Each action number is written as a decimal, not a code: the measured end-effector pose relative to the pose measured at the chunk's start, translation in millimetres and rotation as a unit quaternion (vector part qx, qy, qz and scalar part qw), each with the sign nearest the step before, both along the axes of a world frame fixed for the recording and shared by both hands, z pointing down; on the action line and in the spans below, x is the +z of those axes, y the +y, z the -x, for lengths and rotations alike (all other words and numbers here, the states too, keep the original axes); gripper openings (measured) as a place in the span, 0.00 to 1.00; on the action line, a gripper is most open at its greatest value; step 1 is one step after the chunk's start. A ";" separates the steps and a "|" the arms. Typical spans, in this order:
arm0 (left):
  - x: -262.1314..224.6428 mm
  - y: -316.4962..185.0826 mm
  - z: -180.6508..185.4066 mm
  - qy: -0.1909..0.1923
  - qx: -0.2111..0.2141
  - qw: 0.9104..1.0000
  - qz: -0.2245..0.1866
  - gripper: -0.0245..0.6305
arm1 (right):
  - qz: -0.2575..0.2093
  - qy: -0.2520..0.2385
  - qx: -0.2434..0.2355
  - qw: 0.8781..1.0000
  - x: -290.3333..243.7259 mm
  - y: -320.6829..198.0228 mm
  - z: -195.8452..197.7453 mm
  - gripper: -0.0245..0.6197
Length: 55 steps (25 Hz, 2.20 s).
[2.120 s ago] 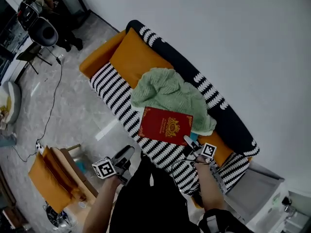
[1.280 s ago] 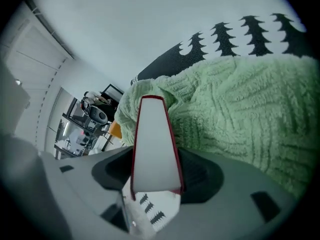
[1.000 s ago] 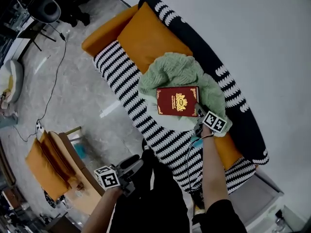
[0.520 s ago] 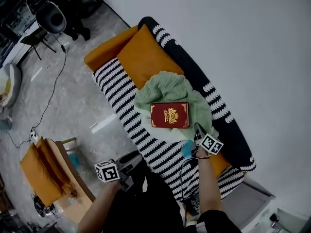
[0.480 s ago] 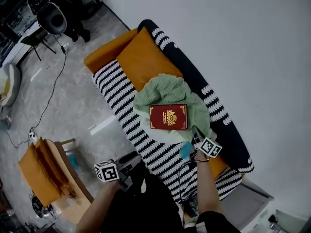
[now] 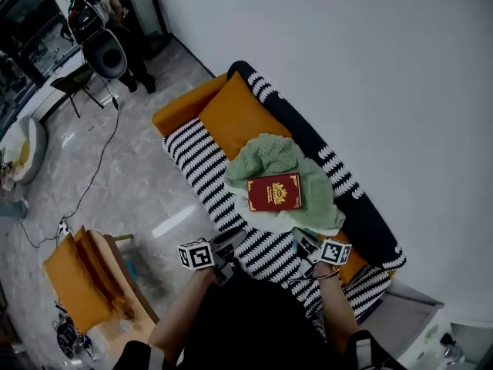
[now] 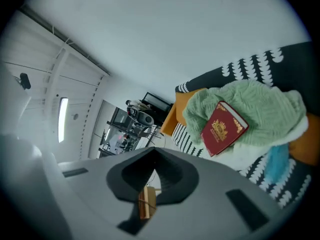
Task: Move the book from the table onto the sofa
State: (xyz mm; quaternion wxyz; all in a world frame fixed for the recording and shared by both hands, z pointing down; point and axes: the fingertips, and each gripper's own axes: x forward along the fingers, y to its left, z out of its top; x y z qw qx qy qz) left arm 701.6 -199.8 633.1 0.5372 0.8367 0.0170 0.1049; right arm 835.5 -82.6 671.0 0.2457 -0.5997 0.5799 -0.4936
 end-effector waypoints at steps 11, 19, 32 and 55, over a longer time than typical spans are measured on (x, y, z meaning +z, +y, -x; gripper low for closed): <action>-24.8 -3.4 18.2 0.039 -0.012 0.999 -0.001 0.05 | -0.047 0.022 -0.053 0.997 -44.2 -11.0 66.2 0.05; -24.8 0.3 27.7 0.031 -0.013 0.999 -0.002 0.05 | -0.041 0.019 -0.072 0.996 -39.3 -8.3 84.6 0.05; -15.6 17.3 31.7 0.020 -0.008 1.000 0.000 0.05 | -0.046 0.025 -0.107 0.993 -36.7 -11.3 99.2 0.05; -13.4 25.7 46.0 0.011 -0.016 1.000 -0.002 0.05 | -0.032 0.021 -0.122 0.992 -19.8 1.5 108.3 0.05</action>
